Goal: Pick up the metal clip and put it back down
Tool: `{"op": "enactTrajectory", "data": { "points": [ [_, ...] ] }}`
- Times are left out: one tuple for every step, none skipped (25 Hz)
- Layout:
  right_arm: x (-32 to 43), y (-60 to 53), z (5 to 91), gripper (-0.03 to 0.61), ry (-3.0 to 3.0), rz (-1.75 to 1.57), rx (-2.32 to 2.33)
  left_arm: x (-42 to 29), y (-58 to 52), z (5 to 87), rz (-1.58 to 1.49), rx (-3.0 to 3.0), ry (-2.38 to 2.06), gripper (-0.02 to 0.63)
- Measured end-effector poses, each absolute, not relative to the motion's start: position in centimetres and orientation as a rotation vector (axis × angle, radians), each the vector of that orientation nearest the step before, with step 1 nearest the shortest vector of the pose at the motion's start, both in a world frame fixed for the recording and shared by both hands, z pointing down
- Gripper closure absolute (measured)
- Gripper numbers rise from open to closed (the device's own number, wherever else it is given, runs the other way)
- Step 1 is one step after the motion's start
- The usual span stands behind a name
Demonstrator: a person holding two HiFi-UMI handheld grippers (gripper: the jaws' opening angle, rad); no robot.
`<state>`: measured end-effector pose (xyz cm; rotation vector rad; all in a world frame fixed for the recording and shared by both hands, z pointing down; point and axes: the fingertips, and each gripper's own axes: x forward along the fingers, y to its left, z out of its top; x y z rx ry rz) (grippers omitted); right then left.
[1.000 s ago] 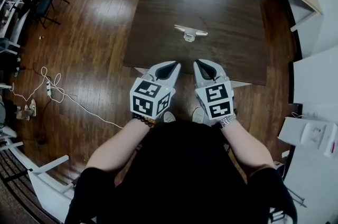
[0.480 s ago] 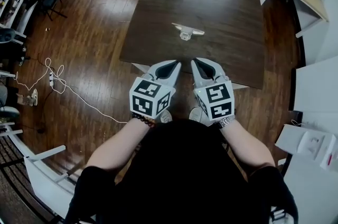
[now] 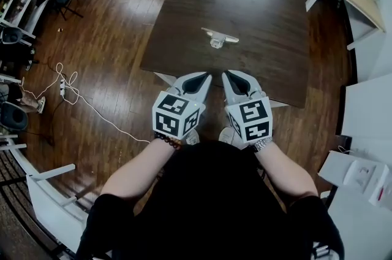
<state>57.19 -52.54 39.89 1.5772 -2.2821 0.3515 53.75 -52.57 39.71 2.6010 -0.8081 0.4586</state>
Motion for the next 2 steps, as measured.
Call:
{"op": "enactTrajectory", "data": {
  "points": [
    [57.10,-52.53,39.90,0.586,-2.284,0.353,1.576,53.69,-52.55,39.74,0.460,2.600,-0.809,0.599],
    [57.00,-52.52,39.90,0.586,-2.286,0.354,1.574,53.63,-52.52,39.77,0.462,2.599,-0.810,0.600]
  ]
}}
